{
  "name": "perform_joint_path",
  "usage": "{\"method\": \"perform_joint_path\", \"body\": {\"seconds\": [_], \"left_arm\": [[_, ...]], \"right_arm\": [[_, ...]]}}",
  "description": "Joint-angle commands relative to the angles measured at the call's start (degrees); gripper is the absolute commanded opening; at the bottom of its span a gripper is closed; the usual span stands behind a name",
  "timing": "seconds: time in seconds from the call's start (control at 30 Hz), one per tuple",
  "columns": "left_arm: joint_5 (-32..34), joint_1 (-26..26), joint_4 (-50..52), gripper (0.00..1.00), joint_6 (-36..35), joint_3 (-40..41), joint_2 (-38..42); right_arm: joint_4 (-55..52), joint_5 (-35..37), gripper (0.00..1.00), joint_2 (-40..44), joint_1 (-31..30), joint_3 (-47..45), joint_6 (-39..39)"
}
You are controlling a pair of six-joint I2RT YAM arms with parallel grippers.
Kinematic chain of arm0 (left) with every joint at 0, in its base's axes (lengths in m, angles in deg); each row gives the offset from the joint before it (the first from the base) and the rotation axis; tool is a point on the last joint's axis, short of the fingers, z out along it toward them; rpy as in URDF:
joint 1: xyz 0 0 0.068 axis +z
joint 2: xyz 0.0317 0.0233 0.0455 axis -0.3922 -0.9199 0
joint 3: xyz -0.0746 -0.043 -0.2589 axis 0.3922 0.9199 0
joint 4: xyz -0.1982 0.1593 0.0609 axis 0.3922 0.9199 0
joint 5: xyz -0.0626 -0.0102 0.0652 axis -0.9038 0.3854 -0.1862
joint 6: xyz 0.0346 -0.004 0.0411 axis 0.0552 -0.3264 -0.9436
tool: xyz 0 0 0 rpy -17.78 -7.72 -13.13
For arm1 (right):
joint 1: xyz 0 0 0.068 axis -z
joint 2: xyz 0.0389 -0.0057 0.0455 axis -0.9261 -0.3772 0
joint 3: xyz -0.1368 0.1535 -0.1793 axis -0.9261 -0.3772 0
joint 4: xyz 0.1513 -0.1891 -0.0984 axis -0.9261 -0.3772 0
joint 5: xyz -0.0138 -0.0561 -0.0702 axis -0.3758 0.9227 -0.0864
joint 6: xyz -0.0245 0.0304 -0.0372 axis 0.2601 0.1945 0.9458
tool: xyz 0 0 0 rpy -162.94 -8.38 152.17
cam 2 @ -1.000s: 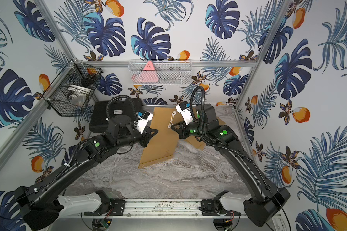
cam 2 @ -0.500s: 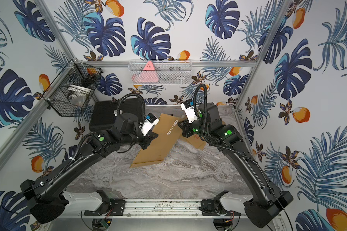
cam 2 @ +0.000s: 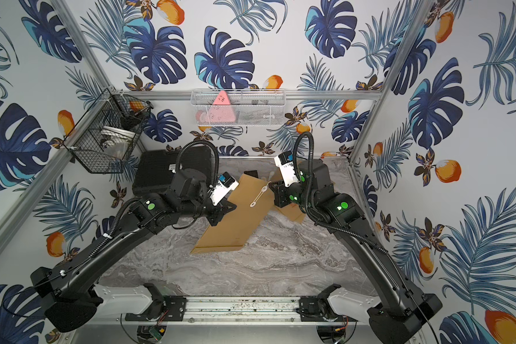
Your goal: Open the file bag
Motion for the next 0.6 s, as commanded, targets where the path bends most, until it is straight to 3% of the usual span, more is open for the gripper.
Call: {"method": "perform_joint_path", "body": {"seconds": [0.0, 0.17, 0.57], "left_arm": [[-1.7, -0.1, -0.8, 0.00, -1.4, 0.0, 0.3], [-1.9, -0.2, -0.6, 0.00, -1.8, 0.1, 0.5], [-2.5, -0.3, -1.3, 0.00, -1.0, 0.5, 1.0]], "right_arm": [[5.8, -0.9, 0.00, 1.3, 0.0, -1.6, -1.5], [8.1, 0.5, 0.00, 2.4, 0.0, -3.5, -3.3], [7.1, 12.3, 0.00, 3.8, 0.4, -5.4, -7.6]]}}
